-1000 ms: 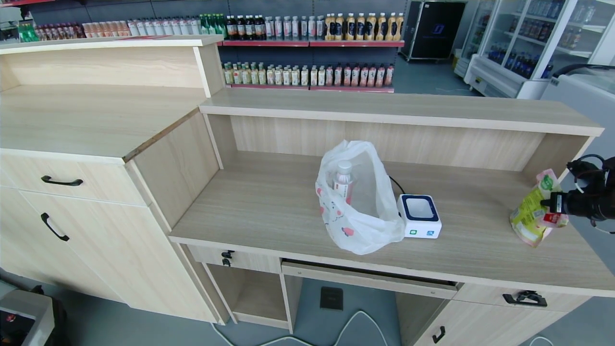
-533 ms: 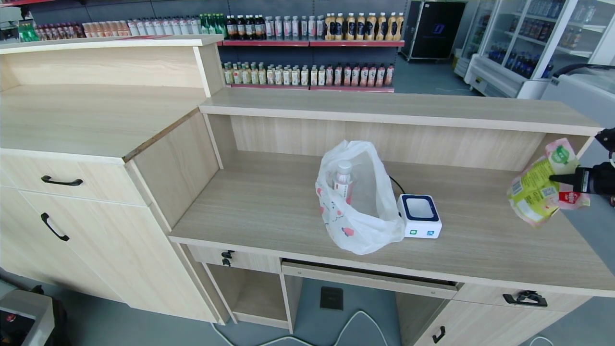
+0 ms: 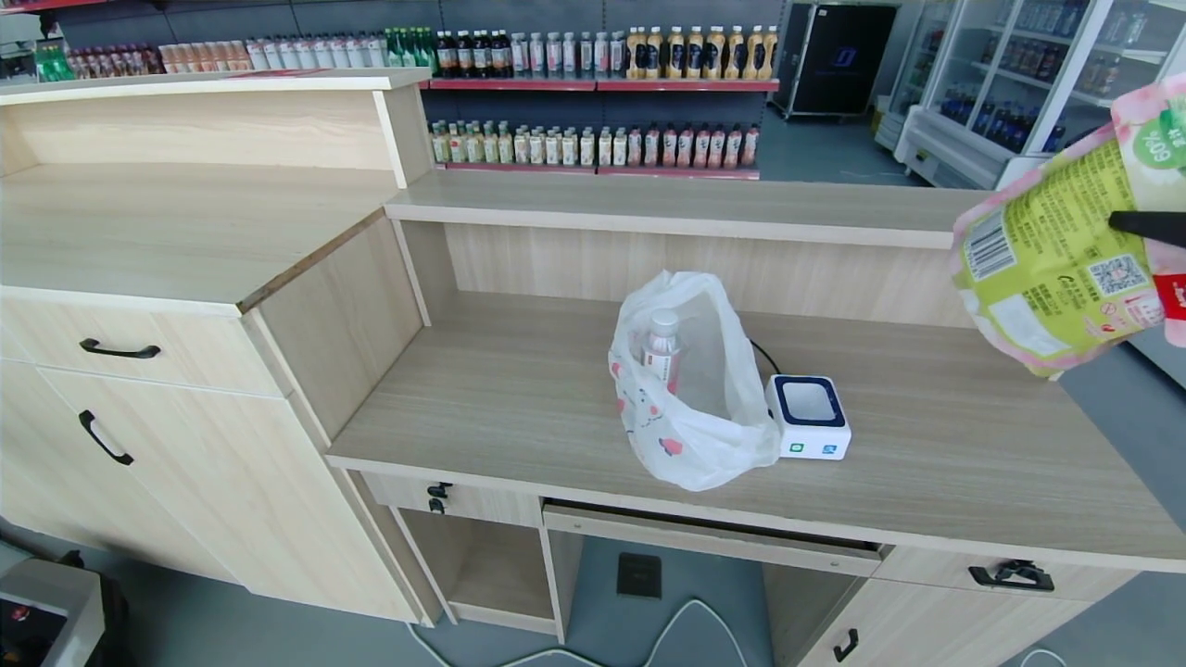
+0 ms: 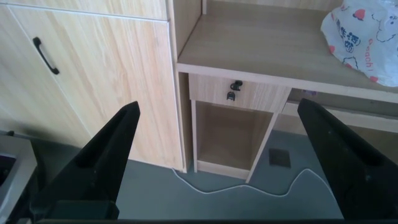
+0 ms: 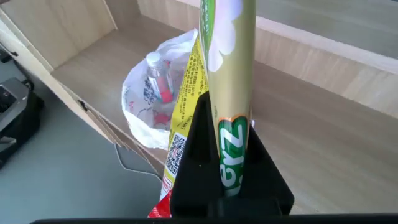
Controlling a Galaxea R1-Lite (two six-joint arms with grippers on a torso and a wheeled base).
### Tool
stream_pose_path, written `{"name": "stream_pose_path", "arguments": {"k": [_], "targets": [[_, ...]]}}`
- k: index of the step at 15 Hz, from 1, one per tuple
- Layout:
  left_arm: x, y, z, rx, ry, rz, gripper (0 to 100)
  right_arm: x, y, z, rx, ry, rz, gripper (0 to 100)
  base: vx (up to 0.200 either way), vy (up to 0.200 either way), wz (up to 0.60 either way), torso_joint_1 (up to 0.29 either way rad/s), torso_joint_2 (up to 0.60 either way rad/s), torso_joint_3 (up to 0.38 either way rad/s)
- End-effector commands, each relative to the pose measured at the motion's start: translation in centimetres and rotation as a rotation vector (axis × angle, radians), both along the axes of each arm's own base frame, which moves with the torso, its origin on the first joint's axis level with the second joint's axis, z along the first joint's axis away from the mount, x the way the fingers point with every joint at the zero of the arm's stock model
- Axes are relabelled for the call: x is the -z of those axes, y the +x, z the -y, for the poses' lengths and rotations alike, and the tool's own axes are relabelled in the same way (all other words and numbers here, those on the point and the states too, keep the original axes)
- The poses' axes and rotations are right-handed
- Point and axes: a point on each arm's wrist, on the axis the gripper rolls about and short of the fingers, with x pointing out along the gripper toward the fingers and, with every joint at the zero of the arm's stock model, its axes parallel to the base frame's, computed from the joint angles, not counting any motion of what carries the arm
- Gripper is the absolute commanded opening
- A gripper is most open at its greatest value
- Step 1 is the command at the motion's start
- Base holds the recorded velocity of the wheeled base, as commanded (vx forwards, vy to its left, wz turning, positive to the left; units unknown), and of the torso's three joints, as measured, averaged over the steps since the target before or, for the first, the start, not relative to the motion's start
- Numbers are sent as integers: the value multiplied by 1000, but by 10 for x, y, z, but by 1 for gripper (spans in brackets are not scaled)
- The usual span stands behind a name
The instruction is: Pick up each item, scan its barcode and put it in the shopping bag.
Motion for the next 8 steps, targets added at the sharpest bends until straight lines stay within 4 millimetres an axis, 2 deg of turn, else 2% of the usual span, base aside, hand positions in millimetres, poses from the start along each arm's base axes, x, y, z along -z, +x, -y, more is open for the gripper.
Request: {"name": "stream_pose_path", "arguments": {"k": [1, 2, 4, 6, 8], "targets": [[0, 0, 0, -1, 0, 0, 100, -7, -55, -54, -75, -16, 84, 0, 0, 0, 0, 0, 0, 0], [0, 0, 0, -1, 0, 0, 100, -6, -60, -75, -63, 52, 42, 0, 0, 0, 0, 0, 0, 0], [0, 0, 0, -1, 0, 0, 100, -4, -64, -98, -86, 106, -4, 0, 0, 0, 0, 0, 0, 0], [0, 0, 0, -1, 0, 0, 100, -2, -68, -102, -122, 113, -48, 0, 0, 0, 0, 0, 0, 0], [0, 0, 0, -1, 0, 0, 100, -3, -86, -97, -137, 169, -76, 0, 0, 0, 0, 0, 0, 0]]}}
